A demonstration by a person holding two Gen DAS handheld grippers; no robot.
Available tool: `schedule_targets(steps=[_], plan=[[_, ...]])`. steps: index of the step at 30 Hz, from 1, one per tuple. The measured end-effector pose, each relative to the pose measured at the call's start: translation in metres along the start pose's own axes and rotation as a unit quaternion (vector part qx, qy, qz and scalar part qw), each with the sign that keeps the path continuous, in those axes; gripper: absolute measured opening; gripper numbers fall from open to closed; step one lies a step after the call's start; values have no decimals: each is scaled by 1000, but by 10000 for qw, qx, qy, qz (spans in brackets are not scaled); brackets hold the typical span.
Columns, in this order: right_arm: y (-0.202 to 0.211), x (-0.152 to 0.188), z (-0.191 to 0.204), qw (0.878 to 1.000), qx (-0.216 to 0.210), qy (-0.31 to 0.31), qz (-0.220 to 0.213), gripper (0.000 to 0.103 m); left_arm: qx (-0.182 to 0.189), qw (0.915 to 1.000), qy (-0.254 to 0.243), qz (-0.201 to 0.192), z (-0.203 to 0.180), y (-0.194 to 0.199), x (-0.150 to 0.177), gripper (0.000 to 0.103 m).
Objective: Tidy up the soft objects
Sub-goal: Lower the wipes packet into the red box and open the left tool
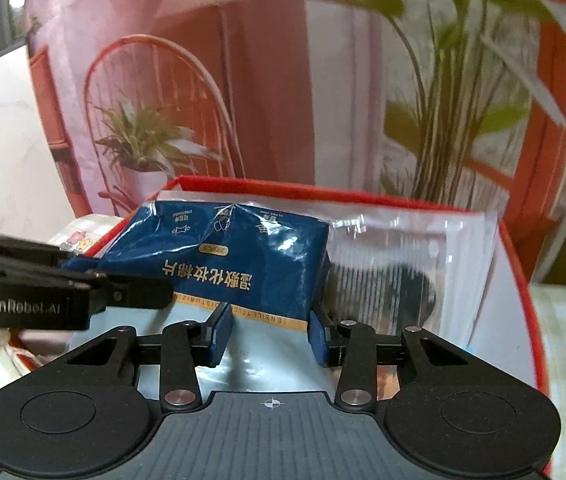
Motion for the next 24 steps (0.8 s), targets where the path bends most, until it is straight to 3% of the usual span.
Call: schedule_targets(steps=[5, 12, 18, 20, 22, 24], plan=[[-8, 4, -5, 9994, 21, -205, 281, 35, -80, 9999, -90, 42, 0, -3, 0, 36], [-16, 9, -8, 9969, 377, -94, 689, 33, -132, 9999, -77, 30, 1, 1, 0, 36], [-16, 10, -8, 9945, 696, -137, 767, 33, -209, 9997, -70, -89, 3, 13, -2, 37], [-14, 10, -7, 9940, 784, -137, 755, 34, -231, 9996, -73, -135, 4, 19, -3, 41], [-10, 8, -6, 9936, 895, -101, 681, 43, -262, 9994, -88, -199, 4, 24, -4, 55], [-3, 7, -4, 9942, 936, -107, 526, 47, -308, 9991, -125, -273, 2, 31, -4, 62]])
Point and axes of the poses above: each gripper's, at about its wrist camera, not at the fingertips, and y roughly against the way its jaws point, z to its left, x to its underside, the point moved 8 cm from there along -y, roughly the way its jaws point, and after that the axes turned 9 degrees about -x, right-handed, at the moved point
